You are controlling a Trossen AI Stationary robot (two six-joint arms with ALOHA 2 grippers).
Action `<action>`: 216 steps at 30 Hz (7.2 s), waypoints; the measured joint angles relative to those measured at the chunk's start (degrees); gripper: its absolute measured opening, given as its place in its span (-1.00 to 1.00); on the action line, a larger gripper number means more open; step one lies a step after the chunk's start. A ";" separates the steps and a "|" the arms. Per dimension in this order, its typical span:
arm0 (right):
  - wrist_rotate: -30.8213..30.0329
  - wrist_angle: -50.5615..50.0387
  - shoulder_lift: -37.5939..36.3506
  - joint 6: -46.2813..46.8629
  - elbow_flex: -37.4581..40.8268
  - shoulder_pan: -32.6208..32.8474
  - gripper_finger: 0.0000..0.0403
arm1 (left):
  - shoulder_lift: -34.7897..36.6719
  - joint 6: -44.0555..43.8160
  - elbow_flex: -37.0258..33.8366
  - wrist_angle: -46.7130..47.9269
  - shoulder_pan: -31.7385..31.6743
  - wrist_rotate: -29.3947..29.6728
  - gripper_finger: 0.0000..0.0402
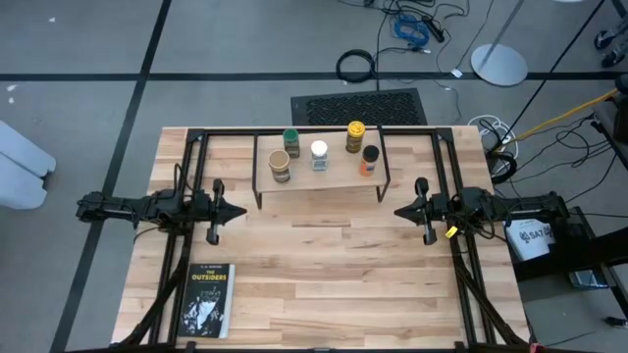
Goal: Shelf spices
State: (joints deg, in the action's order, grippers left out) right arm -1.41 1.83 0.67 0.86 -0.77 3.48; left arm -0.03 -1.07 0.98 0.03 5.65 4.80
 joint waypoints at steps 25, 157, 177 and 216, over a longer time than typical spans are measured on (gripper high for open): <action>0.00 0.02 0.00 0.00 0.02 0.00 -1.00 | 0.01 0.01 -0.01 0.00 0.00 0.00 -0.97; 0.80 -0.68 0.02 17.77 -1.03 0.00 -1.00 | -41.99 4.58 76.05 33.78 0.00 -3.69 -0.97; -1.36 -27.11 21.61 0.25 -48.69 0.00 -1.00 | -44.89 4.95 75.83 34.75 0.00 -3.11 -0.97; -4.35 -25.50 42.36 1.98 -51.56 1.51 -1.00 | -65.09 1.69 75.72 34.08 0.00 -2.35 -0.97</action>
State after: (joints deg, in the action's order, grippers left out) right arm -5.75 -23.67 43.03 2.84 -52.34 4.99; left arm -65.12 0.62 76.71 34.11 5.65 2.44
